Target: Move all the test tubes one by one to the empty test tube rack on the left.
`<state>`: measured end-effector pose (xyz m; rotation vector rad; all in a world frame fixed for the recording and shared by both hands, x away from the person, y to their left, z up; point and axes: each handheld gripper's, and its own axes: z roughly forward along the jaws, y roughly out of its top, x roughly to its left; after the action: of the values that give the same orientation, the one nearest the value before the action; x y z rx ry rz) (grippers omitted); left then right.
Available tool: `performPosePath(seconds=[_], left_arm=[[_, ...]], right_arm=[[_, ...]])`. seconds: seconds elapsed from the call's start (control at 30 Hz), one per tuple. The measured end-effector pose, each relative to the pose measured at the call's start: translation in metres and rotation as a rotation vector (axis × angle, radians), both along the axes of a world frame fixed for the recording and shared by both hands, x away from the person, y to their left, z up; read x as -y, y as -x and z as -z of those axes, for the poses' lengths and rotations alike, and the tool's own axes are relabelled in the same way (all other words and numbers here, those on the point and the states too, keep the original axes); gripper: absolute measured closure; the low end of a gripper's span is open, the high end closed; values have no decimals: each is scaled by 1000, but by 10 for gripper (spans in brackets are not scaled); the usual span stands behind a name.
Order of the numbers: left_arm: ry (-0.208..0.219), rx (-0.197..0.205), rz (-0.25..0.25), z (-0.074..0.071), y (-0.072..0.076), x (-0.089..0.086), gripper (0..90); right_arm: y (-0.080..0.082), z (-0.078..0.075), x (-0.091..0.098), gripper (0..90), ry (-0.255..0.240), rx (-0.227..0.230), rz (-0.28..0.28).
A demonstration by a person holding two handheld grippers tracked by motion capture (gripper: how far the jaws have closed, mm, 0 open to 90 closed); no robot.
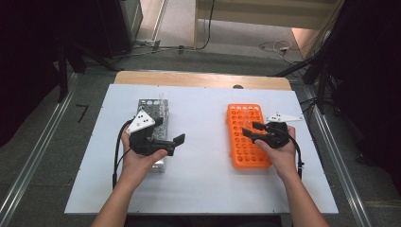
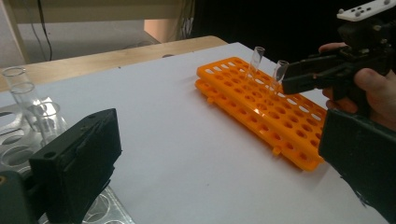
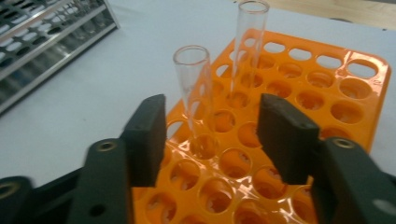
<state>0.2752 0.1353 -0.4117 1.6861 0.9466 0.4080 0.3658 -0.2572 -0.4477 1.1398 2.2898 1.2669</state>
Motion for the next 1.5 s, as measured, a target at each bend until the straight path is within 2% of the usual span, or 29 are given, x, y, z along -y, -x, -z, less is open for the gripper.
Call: performPosePath(seconds=[0.07,0.17,0.3,0.43,0.6,0.67,0.9,1.23,1.33,1.5], left_arm=[[-3,-3,8,1,1,2,0],[-6,-10,11,3,1,3,0],[-9,-16,18,6,0,4,0],[-8,-18,22,6,1,6,0],[-14,-22,27,8,0,8,0],[-14,-21,30,8,0,9,0],[-13,-20,32,8,0,10,0],[-17,-22,29,7,0,10,0],[-17,-21,29,7,0,10,0],[-18,-20,31,8,0,10,0]], right_arm=[[-2,2,-1,509,16,5,-7],[-4,4,-3,564,12,2,-31],[-6,6,-6,614,47,-4,-37],[-8,8,-6,646,45,-20,-58],[-9,8,-6,664,38,-37,-43],[-10,8,-7,670,37,-42,-57],[-10,10,-14,679,108,-51,-70],[-6,9,-20,738,168,-8,-61],[-6,9,-21,739,164,-7,-56],[-4,8,-19,741,130,2,-50]])
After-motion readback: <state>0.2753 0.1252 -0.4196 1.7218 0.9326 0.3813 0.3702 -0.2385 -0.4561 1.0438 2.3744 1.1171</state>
